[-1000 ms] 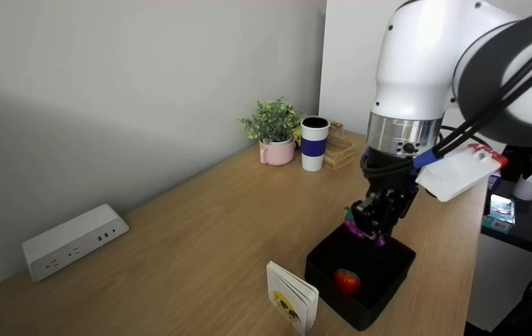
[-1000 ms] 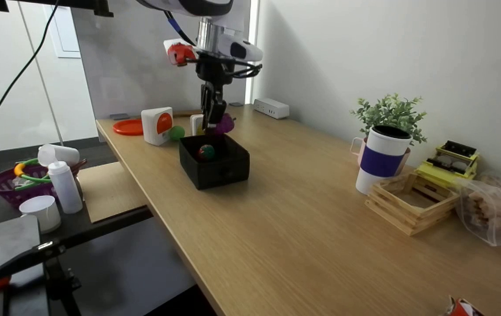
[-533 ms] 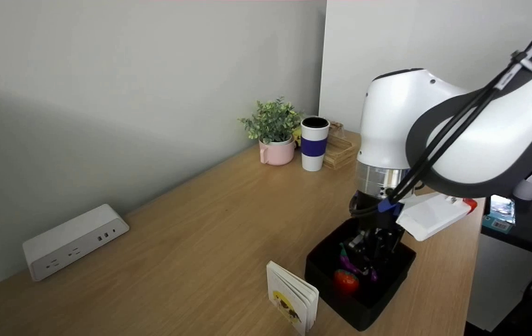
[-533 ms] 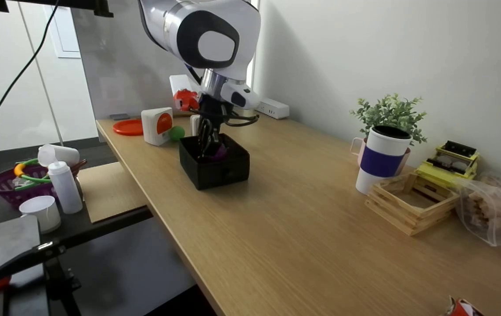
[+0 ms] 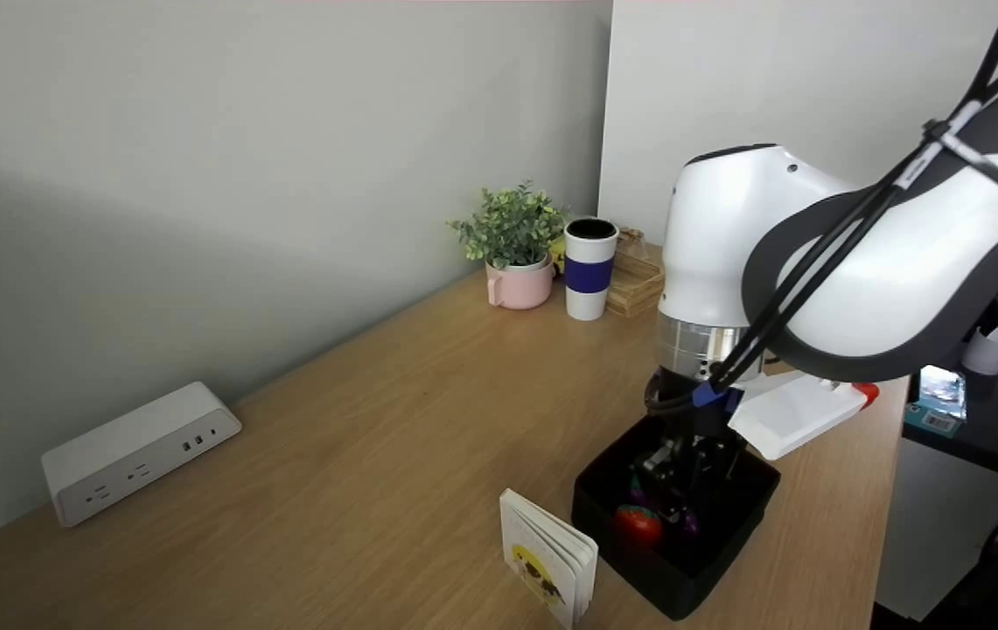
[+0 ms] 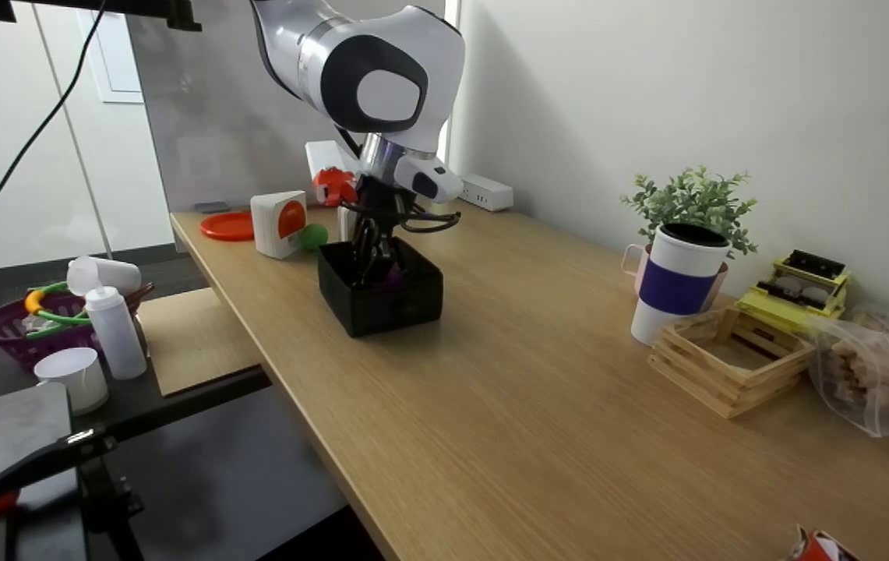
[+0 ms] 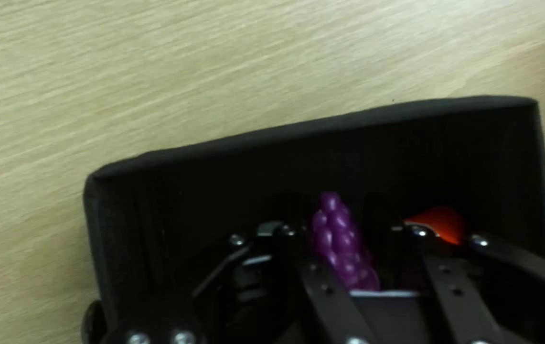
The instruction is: Put the grapes and green and red object in black basket
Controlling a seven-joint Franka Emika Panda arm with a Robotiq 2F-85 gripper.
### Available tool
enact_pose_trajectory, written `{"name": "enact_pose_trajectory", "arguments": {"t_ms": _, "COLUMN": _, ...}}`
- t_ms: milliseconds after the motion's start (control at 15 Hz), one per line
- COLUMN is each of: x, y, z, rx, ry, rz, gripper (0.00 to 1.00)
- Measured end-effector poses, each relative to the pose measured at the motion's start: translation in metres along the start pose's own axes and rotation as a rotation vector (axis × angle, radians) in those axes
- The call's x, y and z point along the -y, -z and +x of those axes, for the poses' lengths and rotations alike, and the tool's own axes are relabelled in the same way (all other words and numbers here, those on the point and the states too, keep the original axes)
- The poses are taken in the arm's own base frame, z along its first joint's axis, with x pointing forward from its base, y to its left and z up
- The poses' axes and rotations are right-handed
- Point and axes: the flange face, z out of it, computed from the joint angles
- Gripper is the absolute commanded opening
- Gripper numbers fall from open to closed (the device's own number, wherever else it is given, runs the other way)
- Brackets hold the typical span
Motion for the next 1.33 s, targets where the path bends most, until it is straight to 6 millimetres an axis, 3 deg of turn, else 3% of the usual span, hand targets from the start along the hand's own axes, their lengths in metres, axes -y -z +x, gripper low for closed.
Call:
{"name": "enact_pose_trajectory", "arguments": {"t_ms": 200, "x": 0.015, "y": 0.004, "z": -0.005, "rx": -0.014, "ry": 0.033, "rz": -0.006, "gripper": 0.92}}
{"name": "enact_pose_trajectory", "arguments": {"t_ms": 333, "x": 0.038, "y": 0.010, "z": -0.020, "rx": -0.041, "ry": 0.072, "rz": -0.044, "gripper": 1.00}}
{"name": "enact_pose_trajectory", "arguments": {"t_ms": 667, "x": 0.111, "y": 0.039, "z": -0.090, "rx": -0.106, "ry": 0.076, "rz": -0.163, "gripper": 1.00}}
{"name": "enact_pose_trajectory", "arguments": {"t_ms": 867, "x": 0.136, "y": 0.054, "z": -0.123, "rx": -0.125, "ry": 0.024, "rz": -0.219, "gripper": 1.00}}
{"name": "enact_pose_trajectory", "arguments": {"t_ms": 1067, "x": 0.150, "y": 0.058, "z": -0.141, "rx": -0.117, "ry": 0.020, "rz": -0.224, "gripper": 1.00}}
{"name": "enact_pose_trajectory", "arguments": {"t_ms": 1333, "x": 0.151, "y": 0.057, "z": -0.141, "rx": -0.115, "ry": 0.021, "rz": -0.224, "gripper": 1.00}}
